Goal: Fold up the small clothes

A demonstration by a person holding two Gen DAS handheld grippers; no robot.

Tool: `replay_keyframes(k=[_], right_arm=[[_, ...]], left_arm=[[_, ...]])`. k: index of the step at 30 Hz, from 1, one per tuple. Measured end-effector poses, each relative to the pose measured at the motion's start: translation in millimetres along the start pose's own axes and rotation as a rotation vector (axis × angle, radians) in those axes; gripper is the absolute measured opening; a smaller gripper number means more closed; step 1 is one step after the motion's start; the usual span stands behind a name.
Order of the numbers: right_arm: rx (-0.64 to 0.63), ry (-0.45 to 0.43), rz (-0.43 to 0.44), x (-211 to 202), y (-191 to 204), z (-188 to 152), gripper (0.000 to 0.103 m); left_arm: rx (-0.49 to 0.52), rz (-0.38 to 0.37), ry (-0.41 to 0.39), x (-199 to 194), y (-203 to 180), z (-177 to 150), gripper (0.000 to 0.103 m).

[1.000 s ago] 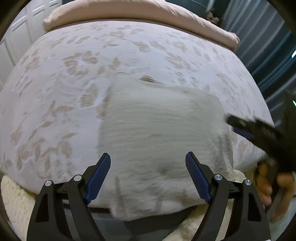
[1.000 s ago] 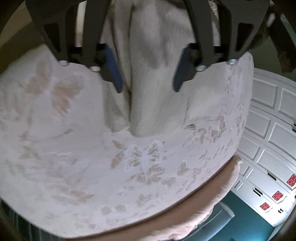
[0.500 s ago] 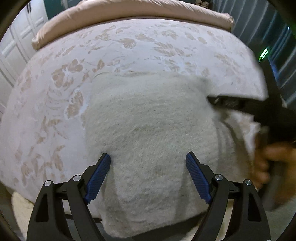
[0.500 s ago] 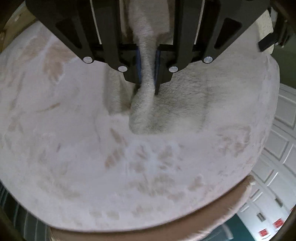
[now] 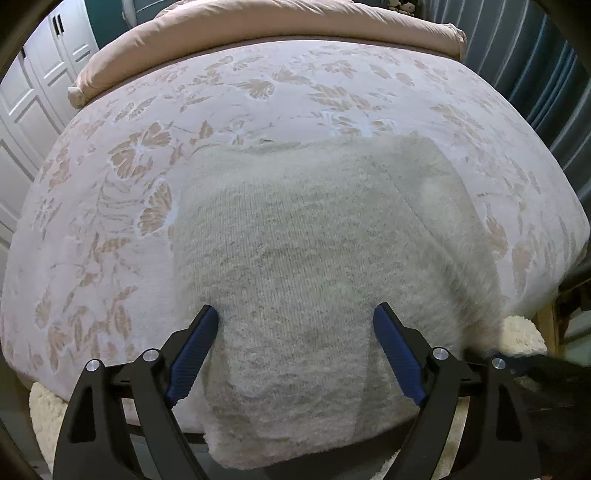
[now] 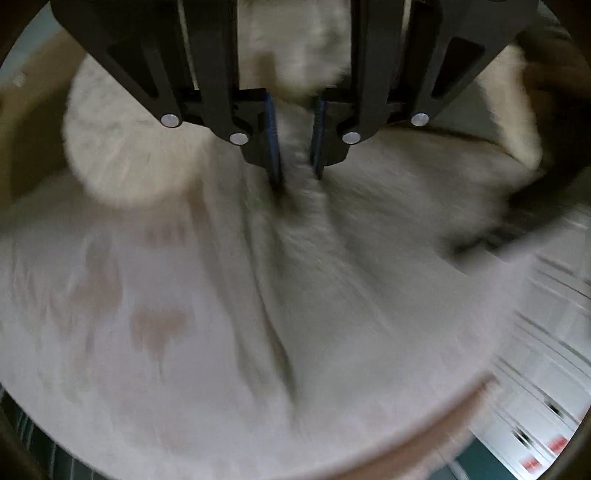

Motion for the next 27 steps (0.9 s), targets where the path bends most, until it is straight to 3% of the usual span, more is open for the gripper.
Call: replay_keyframes(k=[2, 5, 10, 13, 15, 16, 18, 20, 21, 23, 24, 26, 27], right_arm=[[0.018, -0.026, 0.008, -9, 2, 1, 0.016], [-0.044, -0.132, -0.046, -54, 22, 12, 0.018], [-0.198, -0.245, 0.105, -85, 87, 37, 0.018], [-0.296, -0.233, 0.129, -55, 133, 51, 0.018], [-0.361, -0.11, 0.115, 0, 155, 55, 0.017], [-0.39, -0.038, 0.067, 36, 161, 53, 0.015], [-0.415, -0.066, 0.062, 33, 172, 53, 0.015], [-0.381, -0.086, 0.087, 3, 169, 60, 0.016], [-0.331, -0.144, 0.122, -20, 156, 59, 0.014], [-0.267, -0.193, 0.067, -38, 131, 56, 0.016], [-0.227, -0.182, -0.015, -33, 110, 52, 0.016], [-0.177, -0.076, -0.101, -2, 73, 45, 0.012], [-0.136, -0.052, -0.041, 8, 53, 42, 0.012]], left_arm=[[-0.014, -0.012, 0.005, -8, 10, -1, 0.083], [-0.08, -0.002, -0.013, -27, 45, -6, 0.083], [-0.244, 0.067, -0.025, -50, 115, -19, 0.083], [-0.291, 0.097, -0.031, -59, 137, -24, 0.083], [-0.315, 0.11, -0.038, -63, 147, -25, 0.083], [-0.321, 0.111, -0.04, -64, 150, -26, 0.083], [-0.327, 0.112, -0.038, -65, 153, -26, 0.083], [-0.328, 0.1, -0.044, -66, 153, -26, 0.083], [-0.327, 0.085, -0.048, -66, 150, -26, 0.083], [-0.318, 0.053, -0.04, -63, 140, -25, 0.083], [-0.305, 0.032, -0.03, -60, 130, -25, 0.083], [-0.268, -0.008, -0.006, -52, 109, -23, 0.083], [-0.248, -0.03, 0.007, -48, 96, -22, 0.083]])
Point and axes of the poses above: each gripper's, at about its wrist camera, not at the fingertips, and x roughly the way its jaws point, y to its left, z to its top, the point moved 1 cm from there along x, roughly the way its jaws point, and after that the axes turned 10 degrees about -x, right-handed, at the moved point
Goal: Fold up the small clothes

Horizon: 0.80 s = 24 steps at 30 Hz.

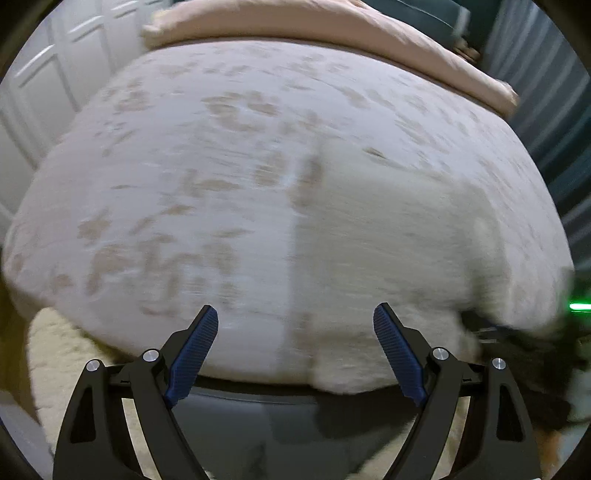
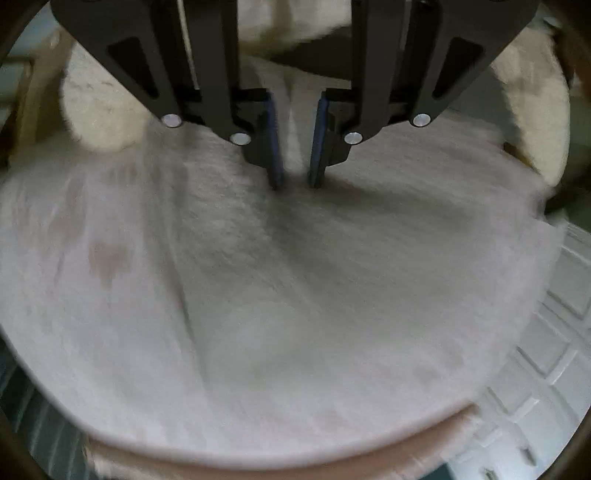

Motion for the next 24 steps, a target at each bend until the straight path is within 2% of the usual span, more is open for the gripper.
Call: replay_keyframes(k=[1, 2, 3, 4, 5, 6, 9, 11, 12, 14, 17, 18, 20, 21, 23, 24], right_arm=[[0.043, -0.016, 0.046, -10, -7, 1, 0.012], [0.064, -0.026, 0.061, -19, -9, 2, 0.013], [0.095, -0.08, 0.056, -41, -15, 6, 0.016], [0.113, -0.131, 0.047, -55, -22, 7, 0.026], [0.131, -0.171, 0.034, -67, -29, 8, 0.046], [0.157, -0.194, 0.018, -73, -39, 11, 0.052], [0.182, -0.15, 0.021, -54, -58, 12, 0.053], [0.198, -0.103, 0.067, -32, -58, 4, 0.053], [0.232, -0.089, 0.119, -20, -62, 4, 0.05], [0.256, -0.107, 0.162, -19, -70, 1, 0.026], [0.236, -0.186, 0.151, -47, -76, 1, 0.014], [0.233, -0.214, 0.121, -57, -79, -1, 0.0], [0.242, -0.222, -0.003, -57, -91, -4, 0.0], [0.248, -0.185, -0.051, -48, -101, -7, 0.0], [0.296, -0.099, -0.051, -31, -116, -19, 0.0], [0.32, -0.109, -0.019, -33, -119, -22, 0.0]], left_arm=[[0.017, -0.018, 0.011, 3, -10, -1, 0.083], [0.042, -0.037, 0.019, 5, -23, -3, 0.083], [0.062, -0.043, 0.018, 6, -32, -5, 0.083], [0.081, -0.048, 0.012, 5, -40, -6, 0.083], [0.098, -0.049, 0.006, 6, -47, -7, 0.083], [0.114, -0.053, 0.003, 8, -55, -8, 0.083], [0.133, -0.049, 0.018, 17, -67, -9, 0.084], [0.145, -0.041, 0.027, 23, -73, -10, 0.083], [0.146, -0.036, 0.034, 26, -76, -11, 0.083], [0.146, -0.034, 0.035, 26, -80, -11, 0.083], [0.167, -0.026, 0.028, 25, -86, -13, 0.084], [0.174, -0.024, 0.028, 26, -88, -14, 0.084], [0.182, -0.018, 0.035, 30, -93, -17, 0.084], [0.183, -0.016, 0.041, 32, -94, -18, 0.084], [0.189, -0.007, 0.053, 37, -97, -20, 0.084], [0.201, 0.004, 0.05, 38, -100, -21, 0.084]])
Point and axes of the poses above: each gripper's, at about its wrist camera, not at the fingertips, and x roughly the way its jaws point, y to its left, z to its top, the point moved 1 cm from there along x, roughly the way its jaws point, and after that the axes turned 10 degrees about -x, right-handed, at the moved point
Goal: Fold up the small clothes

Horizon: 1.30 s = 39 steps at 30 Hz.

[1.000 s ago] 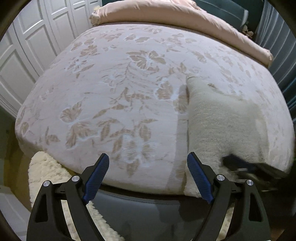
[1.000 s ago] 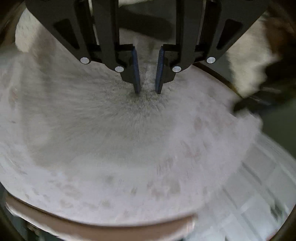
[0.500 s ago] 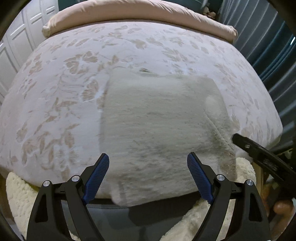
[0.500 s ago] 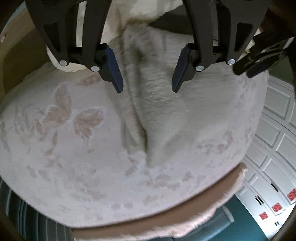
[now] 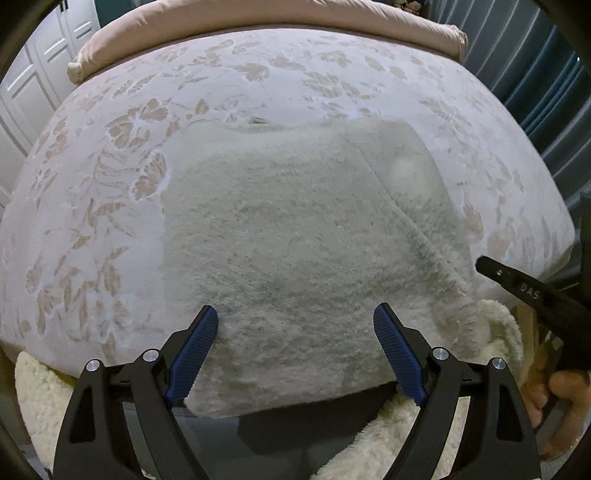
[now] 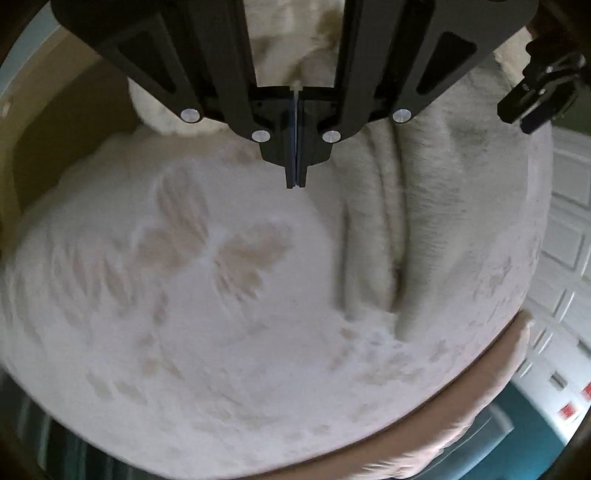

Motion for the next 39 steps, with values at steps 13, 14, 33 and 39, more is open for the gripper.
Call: replay_keyframes(k=[13, 14, 33, 39], right_arm=[[-0.096, 0.033, 0.255, 7, 61, -10, 0.056], [-0.11, 0.038, 0.259, 7, 65, -15, 0.05], [-0.118, -0.043, 0.114, -41, 41, -9, 0.026], [-0.233, -0.072, 0.073, -38, 68, 0, 0.023]], left_arm=[[0.009, 0.03, -0.017, -2, -1, 2, 0.084], [0.003, 0.031, -0.021, -4, 1, 4, 0.084], [0.0, 0.098, -0.013, 9, 8, 2, 0.084], [-0.002, 0.104, -0.008, 11, 10, 4, 0.085]])
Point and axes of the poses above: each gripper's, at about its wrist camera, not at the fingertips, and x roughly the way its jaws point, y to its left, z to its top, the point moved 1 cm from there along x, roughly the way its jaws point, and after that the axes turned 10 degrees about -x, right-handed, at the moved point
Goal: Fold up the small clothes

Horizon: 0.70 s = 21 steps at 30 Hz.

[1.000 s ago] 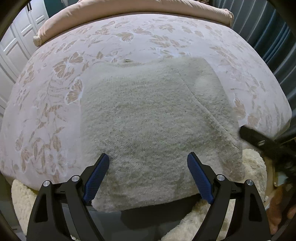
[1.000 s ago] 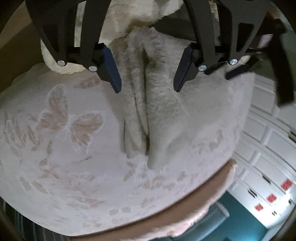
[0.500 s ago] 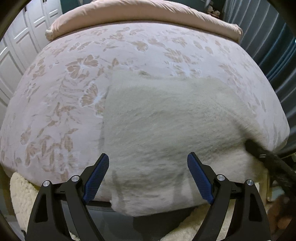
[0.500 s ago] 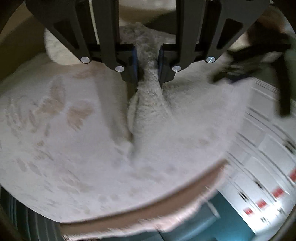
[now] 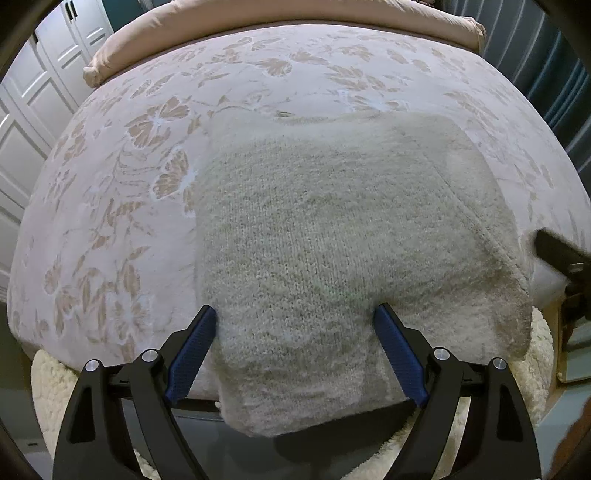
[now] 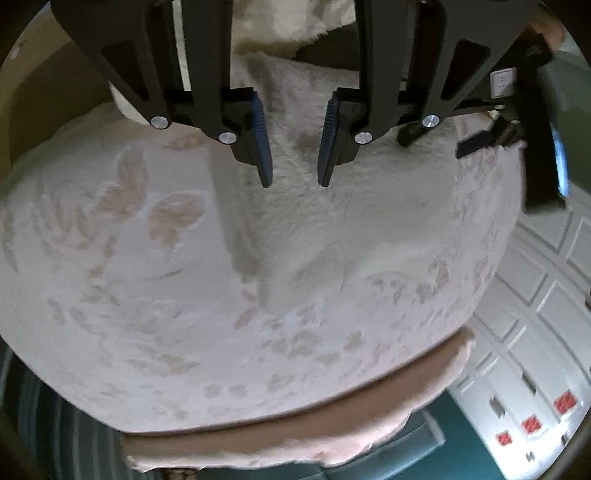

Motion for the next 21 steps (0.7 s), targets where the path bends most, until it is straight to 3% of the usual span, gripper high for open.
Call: replay_keyframes(k=[2, 3, 8, 12, 16, 18, 20, 21], right_arm=[[-0.027, 0.121, -0.034, 44, -2, -9, 0.02], [-0.024, 0.133, -0.05, 55, 1, -8, 0.02], [-0.018, 0.069, -0.042, 25, 10, 5, 0.02], [-0.043, 0.15, -0.072, 55, 8, -9, 0.02], [-0.064, 0.122, -0.091, 44, 15, -1, 0.021], [-0.044, 0.073, -0.073, 28, 12, 3, 0.031], [-0.017, 0.038, -0.077, 18, 6, 3, 0.062], [0.004, 0.017, -0.078, 13, 1, 2, 0.066]], left_arm=[[0.003, 0.002, 0.0, 0, 0, 0, 0.085], [0.006, 0.001, 0.002, 1, 0, 0, 0.085], [0.002, 0.017, -0.004, 2, -2, -1, 0.087], [0.009, 0.028, -0.008, 5, -6, -2, 0.089], [0.024, 0.041, -0.017, 6, -6, -5, 0.089], [0.004, 0.022, -0.008, 4, -2, -3, 0.089], [-0.035, -0.001, 0.005, 1, 5, 0, 0.089], [-0.048, -0.007, 0.009, 0, 7, 0, 0.089]])
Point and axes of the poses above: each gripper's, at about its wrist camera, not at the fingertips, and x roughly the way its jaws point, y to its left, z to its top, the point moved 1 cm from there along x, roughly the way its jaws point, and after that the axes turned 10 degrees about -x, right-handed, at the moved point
